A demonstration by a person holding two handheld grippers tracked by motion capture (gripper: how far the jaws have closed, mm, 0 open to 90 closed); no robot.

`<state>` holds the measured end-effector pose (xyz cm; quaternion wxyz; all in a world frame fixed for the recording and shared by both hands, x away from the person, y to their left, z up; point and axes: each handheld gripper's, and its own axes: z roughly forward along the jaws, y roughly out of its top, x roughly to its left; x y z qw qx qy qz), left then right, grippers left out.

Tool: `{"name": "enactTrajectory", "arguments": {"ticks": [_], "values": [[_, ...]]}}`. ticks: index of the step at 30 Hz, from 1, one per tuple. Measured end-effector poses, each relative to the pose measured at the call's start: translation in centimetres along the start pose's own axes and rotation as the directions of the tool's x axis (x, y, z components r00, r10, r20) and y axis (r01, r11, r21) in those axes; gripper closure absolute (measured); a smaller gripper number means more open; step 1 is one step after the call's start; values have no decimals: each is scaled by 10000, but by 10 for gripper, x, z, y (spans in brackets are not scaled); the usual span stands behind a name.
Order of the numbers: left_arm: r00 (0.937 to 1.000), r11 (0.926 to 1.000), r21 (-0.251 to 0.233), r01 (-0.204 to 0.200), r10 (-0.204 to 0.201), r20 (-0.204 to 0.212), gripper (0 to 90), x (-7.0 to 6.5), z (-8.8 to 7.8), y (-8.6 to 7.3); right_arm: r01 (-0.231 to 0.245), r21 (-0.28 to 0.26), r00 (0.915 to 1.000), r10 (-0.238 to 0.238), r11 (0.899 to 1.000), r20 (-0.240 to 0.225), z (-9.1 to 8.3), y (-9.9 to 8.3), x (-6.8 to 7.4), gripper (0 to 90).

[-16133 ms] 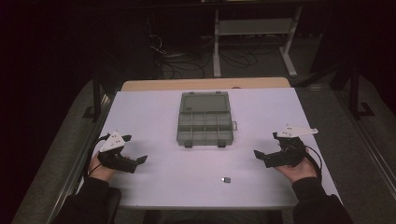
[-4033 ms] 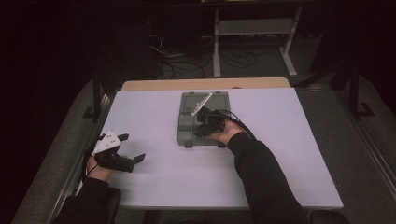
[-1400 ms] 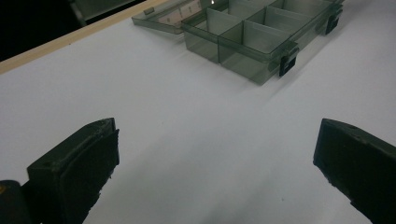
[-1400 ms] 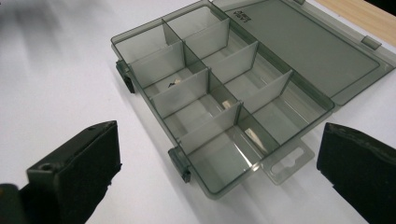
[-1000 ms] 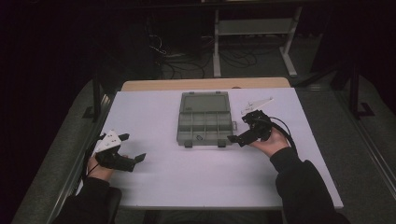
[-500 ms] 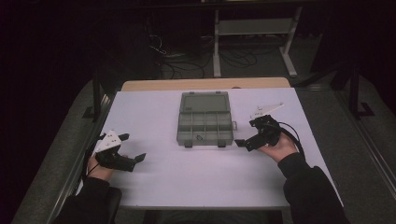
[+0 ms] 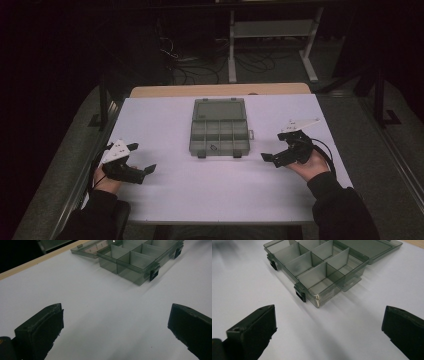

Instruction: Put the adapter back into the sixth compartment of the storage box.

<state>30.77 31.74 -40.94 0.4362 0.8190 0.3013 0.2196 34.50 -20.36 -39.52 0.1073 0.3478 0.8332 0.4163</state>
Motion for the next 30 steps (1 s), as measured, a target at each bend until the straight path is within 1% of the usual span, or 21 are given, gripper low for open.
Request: {"name": "enactTrajectory", "arguments": {"ticks": [3, 4, 11, 14, 16, 17, 21, 23, 30], "values": [[10000, 10000, -3, -2, 2, 0, 0, 0, 0, 0, -52, -47, 10000, 52, 10000, 34, -1, -2, 0, 0], [10000, 10000, 4, 2, -2, 16, 0, 0, 0, 0, -87, -130, 9999, 88, 9999, 108, -4, -8, 1, 0], [10000, 10000, -16, 11, -11, 12, 0, 0, 0, 0, -161, -219, 9996, 165, 9996, 214, -8, -17, 0, 0], [10000, 10000, -28, 9, -9, -2, 0, 0, -1, 0, -234, -388, 9992, 246, 9990, 313, -11, -24, 0, 0], [10000, 10000, -32, 16, -16, 9, 0, 0, -1, 0, -207, -461, 9992, 223, 9987, 342, -12, -26, 0, 0], [10000, 10000, -43, 20, -20, 14, 0, 0, -1, 0, -151, -585, 9990, 175, 9982, 404, -14, -27, 1, 0], [10000, 10000, -35, 17, -17, 22, 0, 0, -1, 0, -328, -846, 9987, 360, 9959, 372, -18, -32, 2, 0], [10000, 10000, -39, 28, -28, 18, 0, 0, -1, 0, -445, -823, 9984, 473, 9956, 320, -19, -37, 1, 0], [10000, 10000, -17, 97, -97, 20, 0, 1, 0, 0, -612, -675, 9972, 640, 9958, 395, -20, -48, 2, 0]]}}
